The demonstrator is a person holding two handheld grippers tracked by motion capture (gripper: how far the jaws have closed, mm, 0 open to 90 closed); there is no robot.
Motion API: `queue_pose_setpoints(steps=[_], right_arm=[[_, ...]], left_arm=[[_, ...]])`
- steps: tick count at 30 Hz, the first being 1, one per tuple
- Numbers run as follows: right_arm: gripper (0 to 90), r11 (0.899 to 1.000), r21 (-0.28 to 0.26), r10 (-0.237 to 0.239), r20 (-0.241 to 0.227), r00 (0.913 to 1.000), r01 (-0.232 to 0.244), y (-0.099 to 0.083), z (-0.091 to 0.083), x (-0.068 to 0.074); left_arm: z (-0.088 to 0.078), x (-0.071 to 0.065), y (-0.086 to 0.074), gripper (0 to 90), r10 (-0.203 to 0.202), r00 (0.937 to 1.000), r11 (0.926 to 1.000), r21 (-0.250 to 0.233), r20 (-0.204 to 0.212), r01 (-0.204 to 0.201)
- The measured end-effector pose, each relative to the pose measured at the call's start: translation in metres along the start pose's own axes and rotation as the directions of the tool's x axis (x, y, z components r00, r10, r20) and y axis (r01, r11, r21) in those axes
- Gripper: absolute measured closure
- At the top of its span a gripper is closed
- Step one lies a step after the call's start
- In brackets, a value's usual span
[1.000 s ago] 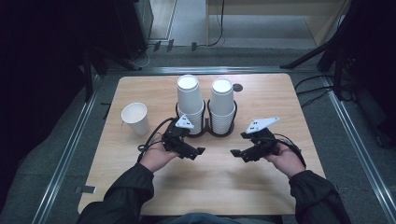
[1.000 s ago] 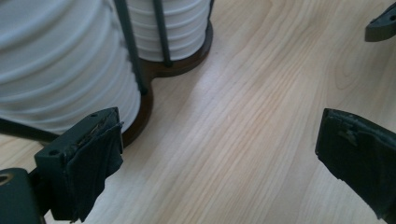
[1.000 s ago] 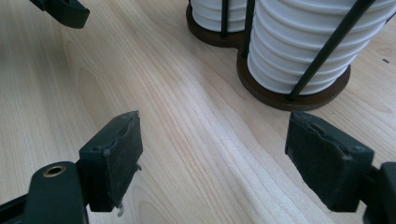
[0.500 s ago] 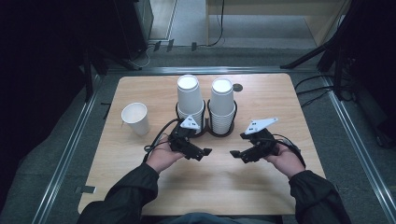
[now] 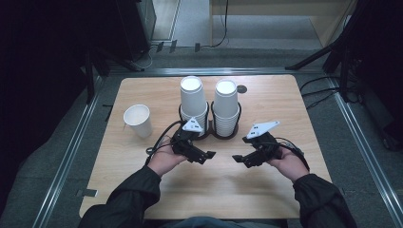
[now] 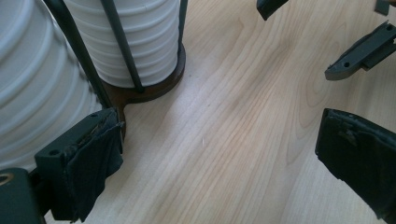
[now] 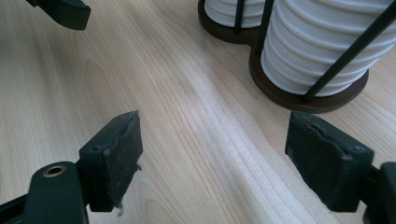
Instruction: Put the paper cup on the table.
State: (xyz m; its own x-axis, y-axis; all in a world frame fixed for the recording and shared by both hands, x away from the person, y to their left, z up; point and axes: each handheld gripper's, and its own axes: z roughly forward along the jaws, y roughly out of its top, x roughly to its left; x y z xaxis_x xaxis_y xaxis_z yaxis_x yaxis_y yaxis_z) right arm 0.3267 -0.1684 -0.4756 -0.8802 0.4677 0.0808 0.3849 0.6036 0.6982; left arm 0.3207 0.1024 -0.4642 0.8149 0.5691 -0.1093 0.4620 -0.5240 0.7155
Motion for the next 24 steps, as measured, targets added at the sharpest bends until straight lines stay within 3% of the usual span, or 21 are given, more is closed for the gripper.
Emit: queue_pose_setpoints(steps=[24], right_arm=[[19.3,1.000,-0.001,0.001,0.001,1.0000,-0.001,-0.0006,-0.0004,-0.0013]], left_arm=[[0.0007,0.0005,-0.0013,1.2,0.010,0.9999,0.9999,0.004,0.010,-0.010]])
